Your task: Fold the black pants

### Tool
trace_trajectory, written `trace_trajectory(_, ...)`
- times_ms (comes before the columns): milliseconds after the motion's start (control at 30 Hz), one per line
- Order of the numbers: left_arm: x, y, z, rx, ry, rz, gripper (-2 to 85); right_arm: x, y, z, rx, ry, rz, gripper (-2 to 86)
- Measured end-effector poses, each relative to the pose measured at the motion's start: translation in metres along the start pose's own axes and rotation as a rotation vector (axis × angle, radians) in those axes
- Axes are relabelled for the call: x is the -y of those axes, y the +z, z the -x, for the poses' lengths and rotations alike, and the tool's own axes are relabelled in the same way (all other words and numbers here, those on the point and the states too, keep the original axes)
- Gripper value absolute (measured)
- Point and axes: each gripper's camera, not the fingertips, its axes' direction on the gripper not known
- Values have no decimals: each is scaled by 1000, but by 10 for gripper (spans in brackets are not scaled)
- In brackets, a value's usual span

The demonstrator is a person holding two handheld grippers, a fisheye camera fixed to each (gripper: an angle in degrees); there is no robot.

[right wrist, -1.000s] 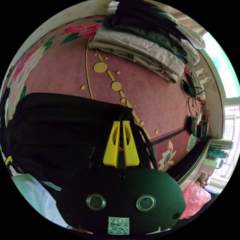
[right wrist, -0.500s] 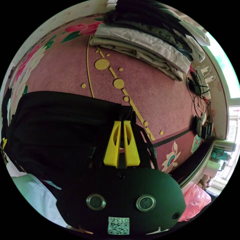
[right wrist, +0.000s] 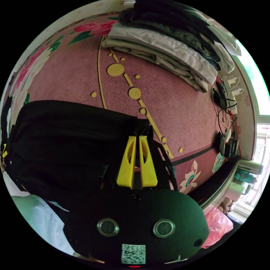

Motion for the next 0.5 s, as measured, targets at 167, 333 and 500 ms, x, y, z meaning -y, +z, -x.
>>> trace_trajectory(167, -14, 10, -15, -238, 244, -78, 44, 4, -10, 1, 7, 4, 3, 20)
trace_trajectory(333, -89, 27, -53, -266, 636, 61, 49, 4, -22, 0, 24, 14, -14, 18)
trace_trajectory(500, -127, 88, -31, -69, 578, 261, 122, 10, -33, 9, -26, 24, -3, 16)
